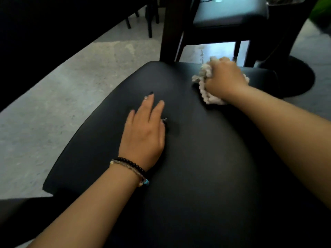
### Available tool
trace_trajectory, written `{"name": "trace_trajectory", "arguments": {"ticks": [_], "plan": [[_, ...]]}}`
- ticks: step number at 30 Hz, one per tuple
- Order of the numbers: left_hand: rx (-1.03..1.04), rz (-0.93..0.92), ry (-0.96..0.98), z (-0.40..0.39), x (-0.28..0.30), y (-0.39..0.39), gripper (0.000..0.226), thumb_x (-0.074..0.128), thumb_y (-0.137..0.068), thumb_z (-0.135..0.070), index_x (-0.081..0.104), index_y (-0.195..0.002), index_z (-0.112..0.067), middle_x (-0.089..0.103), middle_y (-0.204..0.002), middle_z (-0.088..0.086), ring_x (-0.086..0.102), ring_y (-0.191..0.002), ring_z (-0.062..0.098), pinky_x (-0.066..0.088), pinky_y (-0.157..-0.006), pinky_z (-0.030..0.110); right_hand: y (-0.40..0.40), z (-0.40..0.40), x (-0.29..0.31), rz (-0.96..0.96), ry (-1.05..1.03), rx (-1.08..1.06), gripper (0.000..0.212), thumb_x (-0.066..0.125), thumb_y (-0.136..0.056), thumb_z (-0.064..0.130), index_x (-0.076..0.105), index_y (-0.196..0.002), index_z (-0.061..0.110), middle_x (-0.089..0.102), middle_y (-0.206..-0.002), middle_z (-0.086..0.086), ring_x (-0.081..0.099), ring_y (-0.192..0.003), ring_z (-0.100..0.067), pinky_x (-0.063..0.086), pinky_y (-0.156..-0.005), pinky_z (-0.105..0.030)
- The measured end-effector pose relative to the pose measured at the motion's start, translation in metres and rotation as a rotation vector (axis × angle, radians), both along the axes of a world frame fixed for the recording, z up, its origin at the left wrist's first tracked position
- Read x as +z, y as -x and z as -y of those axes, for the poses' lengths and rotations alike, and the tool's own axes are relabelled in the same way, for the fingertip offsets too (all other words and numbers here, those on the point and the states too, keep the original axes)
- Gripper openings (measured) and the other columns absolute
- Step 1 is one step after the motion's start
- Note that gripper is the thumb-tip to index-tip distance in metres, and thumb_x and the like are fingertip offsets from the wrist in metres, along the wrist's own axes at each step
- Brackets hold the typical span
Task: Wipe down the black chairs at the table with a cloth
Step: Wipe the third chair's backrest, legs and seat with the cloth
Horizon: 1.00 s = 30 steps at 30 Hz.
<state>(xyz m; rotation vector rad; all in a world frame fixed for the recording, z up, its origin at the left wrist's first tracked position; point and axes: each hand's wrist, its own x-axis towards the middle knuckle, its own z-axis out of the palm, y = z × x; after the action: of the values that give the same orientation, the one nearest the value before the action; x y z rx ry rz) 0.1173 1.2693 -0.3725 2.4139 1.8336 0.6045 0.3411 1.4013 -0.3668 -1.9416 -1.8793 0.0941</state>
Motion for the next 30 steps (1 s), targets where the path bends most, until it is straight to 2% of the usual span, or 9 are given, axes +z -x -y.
{"name": "trace_trajectory", "arguments": {"ticks": [3,6,8,10,14,16,19,24,30], "plan": [[-0.187,0.014,0.083,-0.010,0.005,-0.001,0.049,0.043,-0.100,-0.025,0.036,-0.148,-0.017,0.026,-0.158,0.004,0.026,-0.145,0.019,0.021,-0.118,0.041,0.027,0.005,0.002,0.004,0.012,-0.038,0.044,0.056,-0.085,0.020,0.051,-0.126,0.006,0.050,-0.131,-0.018,0.048,-0.121,-0.037,0.042,-0.093,-0.039],[-0.285,0.052,0.146,-0.012,0.003,0.008,0.056,0.040,-0.094,-0.047,0.040,-0.145,-0.026,0.034,-0.154,-0.006,0.023,-0.145,0.011,0.016,-0.119,0.042,0.061,0.038,-0.005,0.017,0.030,0.199,0.050,0.058,-0.086,0.029,0.050,-0.132,0.011,0.050,-0.132,-0.014,0.049,-0.120,-0.034,0.043,-0.094,-0.040],[-0.359,0.067,0.153,-0.009,0.004,0.010,0.064,0.036,-0.084,-0.060,0.044,-0.142,-0.032,0.036,-0.152,-0.011,0.021,-0.145,0.006,0.011,-0.119,0.046,0.059,0.051,-0.003,0.024,0.031,0.275,0.044,0.056,-0.086,0.026,0.055,-0.128,0.015,0.051,-0.129,-0.010,0.050,-0.118,-0.032,0.045,-0.094,-0.039],[-0.406,0.124,0.165,-0.006,0.005,0.012,0.063,0.041,-0.080,-0.063,0.044,-0.139,-0.039,0.038,-0.148,-0.019,0.021,-0.143,0.001,0.007,-0.119,0.050,0.035,0.046,0.004,0.035,0.059,0.199,0.041,0.055,-0.084,0.021,0.058,-0.125,0.016,0.053,-0.126,-0.012,0.052,-0.117,-0.033,0.045,-0.095,-0.039],[-0.415,0.147,0.182,-0.007,0.004,0.013,0.067,0.047,-0.072,-0.076,0.043,-0.134,-0.049,0.036,-0.145,-0.027,0.022,-0.142,-0.003,0.010,-0.118,0.055,-0.042,0.035,0.013,-0.015,0.034,-0.249,0.036,0.050,-0.085,0.016,0.057,-0.119,0.008,0.054,-0.126,-0.022,0.053,-0.117,-0.039,0.045,-0.092,-0.039],[-0.405,0.137,0.193,-0.009,0.002,0.013,0.068,0.046,-0.068,-0.081,0.045,-0.129,-0.052,0.034,-0.144,-0.029,0.022,-0.141,-0.004,0.010,-0.119,0.054,-0.053,0.044,0.009,-0.068,0.048,-0.381,0.038,0.049,-0.087,0.017,0.055,-0.124,0.008,0.051,-0.131,-0.021,0.050,-0.121,-0.039,0.045,-0.097,-0.042],[-0.383,0.167,0.195,-0.011,0.003,0.009,0.069,0.046,-0.064,-0.083,0.049,-0.125,-0.052,0.038,-0.144,-0.026,0.025,-0.140,-0.003,0.011,-0.119,0.052,-0.032,0.073,0.008,-0.110,0.031,-0.338,0.038,0.052,-0.086,0.016,0.058,-0.121,0.006,0.053,-0.128,-0.021,0.051,-0.119,-0.039,0.043,-0.094,-0.039],[-0.367,0.141,0.196,-0.013,0.001,0.007,0.069,0.048,-0.065,-0.087,0.051,-0.124,-0.052,0.040,-0.145,-0.024,0.027,-0.140,-0.002,0.012,-0.119,0.051,0.009,0.160,0.004,-0.105,0.021,-0.184,0.047,0.060,-0.082,0.014,0.058,-0.129,0.011,0.053,-0.130,-0.013,0.046,-0.122,-0.033,0.029,-0.103,-0.036],[-0.370,0.137,0.172,-0.020,-0.003,0.005,0.072,0.043,-0.063,-0.086,0.055,-0.124,-0.050,0.042,-0.145,-0.021,0.028,-0.140,0.001,0.011,-0.118,0.051,0.027,0.196,0.007,-0.244,-0.039,-0.370,0.053,0.061,-0.086,0.022,0.052,-0.138,0.021,0.044,-0.146,-0.004,0.038,-0.136,-0.024,0.013,-0.119,-0.046]]}}
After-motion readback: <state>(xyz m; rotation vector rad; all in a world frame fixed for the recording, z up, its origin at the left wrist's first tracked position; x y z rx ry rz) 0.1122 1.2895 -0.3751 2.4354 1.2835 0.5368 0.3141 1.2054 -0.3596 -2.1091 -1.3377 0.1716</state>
